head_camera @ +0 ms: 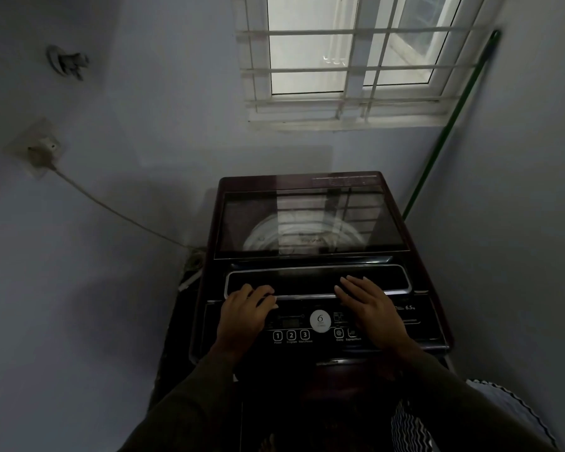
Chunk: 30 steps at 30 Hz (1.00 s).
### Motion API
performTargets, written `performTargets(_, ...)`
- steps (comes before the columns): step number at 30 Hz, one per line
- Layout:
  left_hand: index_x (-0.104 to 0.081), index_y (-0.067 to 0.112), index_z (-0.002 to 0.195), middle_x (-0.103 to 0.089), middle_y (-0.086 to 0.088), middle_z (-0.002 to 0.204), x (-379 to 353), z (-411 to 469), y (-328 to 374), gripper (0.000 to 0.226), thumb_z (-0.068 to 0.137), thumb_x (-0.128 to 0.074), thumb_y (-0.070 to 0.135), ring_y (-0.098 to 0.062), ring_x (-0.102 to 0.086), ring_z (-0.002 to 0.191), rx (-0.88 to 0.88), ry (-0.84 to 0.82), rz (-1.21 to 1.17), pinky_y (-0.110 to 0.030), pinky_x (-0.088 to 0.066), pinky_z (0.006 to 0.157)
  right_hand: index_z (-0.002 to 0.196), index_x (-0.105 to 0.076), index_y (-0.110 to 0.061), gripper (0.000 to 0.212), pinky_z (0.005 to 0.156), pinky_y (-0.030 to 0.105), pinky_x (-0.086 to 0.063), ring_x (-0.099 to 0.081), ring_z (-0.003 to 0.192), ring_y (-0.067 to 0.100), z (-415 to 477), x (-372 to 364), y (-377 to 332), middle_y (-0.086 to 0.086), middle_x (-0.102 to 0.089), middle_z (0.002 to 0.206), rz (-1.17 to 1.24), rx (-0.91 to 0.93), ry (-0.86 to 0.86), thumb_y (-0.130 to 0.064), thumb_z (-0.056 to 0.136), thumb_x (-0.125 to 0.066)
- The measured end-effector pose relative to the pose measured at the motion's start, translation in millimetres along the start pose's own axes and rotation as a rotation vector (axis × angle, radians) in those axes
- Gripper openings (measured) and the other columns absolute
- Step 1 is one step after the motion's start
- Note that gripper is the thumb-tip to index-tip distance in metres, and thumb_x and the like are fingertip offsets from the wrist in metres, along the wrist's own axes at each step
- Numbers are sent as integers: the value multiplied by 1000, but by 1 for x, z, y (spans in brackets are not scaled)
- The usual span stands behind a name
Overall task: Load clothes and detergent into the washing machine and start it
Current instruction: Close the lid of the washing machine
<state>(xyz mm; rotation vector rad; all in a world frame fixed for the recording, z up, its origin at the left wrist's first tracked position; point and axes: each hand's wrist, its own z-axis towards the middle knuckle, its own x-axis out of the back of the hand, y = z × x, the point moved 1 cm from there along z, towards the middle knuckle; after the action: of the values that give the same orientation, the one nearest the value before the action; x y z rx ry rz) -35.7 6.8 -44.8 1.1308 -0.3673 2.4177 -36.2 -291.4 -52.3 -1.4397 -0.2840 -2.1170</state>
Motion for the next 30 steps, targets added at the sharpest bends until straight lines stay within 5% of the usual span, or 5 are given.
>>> performTargets(7, -71, 19, 86, -71, 5, 101, -2, -4, 3, 11, 86, -76, 29, -17, -55, 73, 54, -28, -4, -29, -45, 59, 126, -65, -8, 72, 101, 54, -48, -58, 123, 32, -3, -1, -4, 14, -62, 132, 6, -23, -28, -8, 59, -91)
performTargets(14, -73, 27, 82, -71, 16, 103, -1, 5, -2, 23, 90, -55, 38, -11, -56, 79, 182, -127, -176, -25, -38, 73, 129, -62, -7, 74, 105, 46, -47, -58, 125, 25, -3, 0, -1, 10, -62, 133, 61, -127, -30, 4, 59, -85)
performTargets(20, -79, 23, 94, -75, 13, 105, -3, 1, -3, 28, 94, -52, 31, -11, -64, 88, 229, -74, -250, -30, -49, 77, 126, -64, -4, 76, 106, 45, -45, -59, 123, 26, -3, 1, -4, 11, -64, 131, 54, -152, -50, 7, 54, -85)
performTargets(25, -74, 15, 113, -72, 3, 119, -10, -9, 8, 36, 95, -49, 33, -21, -66, 104, 238, -73, -114, -32, -43, 92, 131, -59, -7, 41, 111, 46, -39, -52, 130, 24, -4, -7, -11, 10, -61, 135, 40, -162, -7, -22, 94, -53)
performTargets(30, -58, 14, 137, -53, -5, 146, -16, -17, 7, 55, 98, -37, 47, -26, -46, 137, 431, -287, -29, -46, -27, 114, 147, -41, -10, 64, 120, 40, -11, -21, 149, 20, 4, -12, -24, 6, -34, 156, -22, -283, -144, -52, 101, -24)
